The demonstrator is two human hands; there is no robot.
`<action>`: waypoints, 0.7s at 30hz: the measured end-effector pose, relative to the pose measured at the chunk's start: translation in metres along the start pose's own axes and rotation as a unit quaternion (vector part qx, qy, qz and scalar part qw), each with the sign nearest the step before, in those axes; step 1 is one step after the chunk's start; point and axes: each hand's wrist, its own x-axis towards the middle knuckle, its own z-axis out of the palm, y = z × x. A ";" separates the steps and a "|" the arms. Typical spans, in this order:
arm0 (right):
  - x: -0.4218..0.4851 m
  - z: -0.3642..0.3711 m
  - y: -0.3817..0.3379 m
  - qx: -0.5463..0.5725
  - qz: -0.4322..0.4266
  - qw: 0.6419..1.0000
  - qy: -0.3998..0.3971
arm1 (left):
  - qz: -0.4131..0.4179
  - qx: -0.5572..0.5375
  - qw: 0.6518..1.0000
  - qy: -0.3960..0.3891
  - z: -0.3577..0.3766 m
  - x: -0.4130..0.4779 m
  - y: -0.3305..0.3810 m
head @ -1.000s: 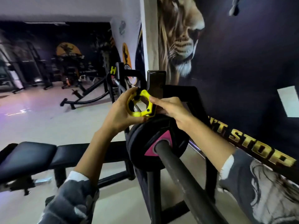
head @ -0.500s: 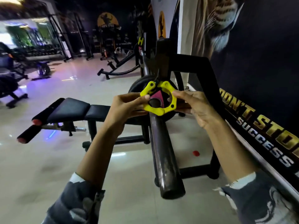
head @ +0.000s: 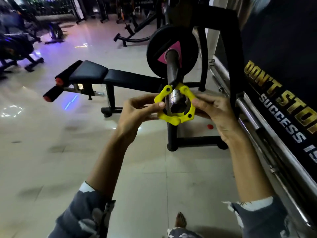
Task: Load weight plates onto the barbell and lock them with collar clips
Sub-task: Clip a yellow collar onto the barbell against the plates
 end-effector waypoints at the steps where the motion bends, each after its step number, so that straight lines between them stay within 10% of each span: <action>1: -0.007 0.000 0.006 -0.010 -0.003 1.000 0.005 | 0.001 0.007 1.000 0.002 0.002 -0.006 -0.005; 21: 0.077 -0.011 0.076 0.033 0.053 0.993 0.096 | 0.017 0.066 0.998 0.011 0.002 0.091 -0.046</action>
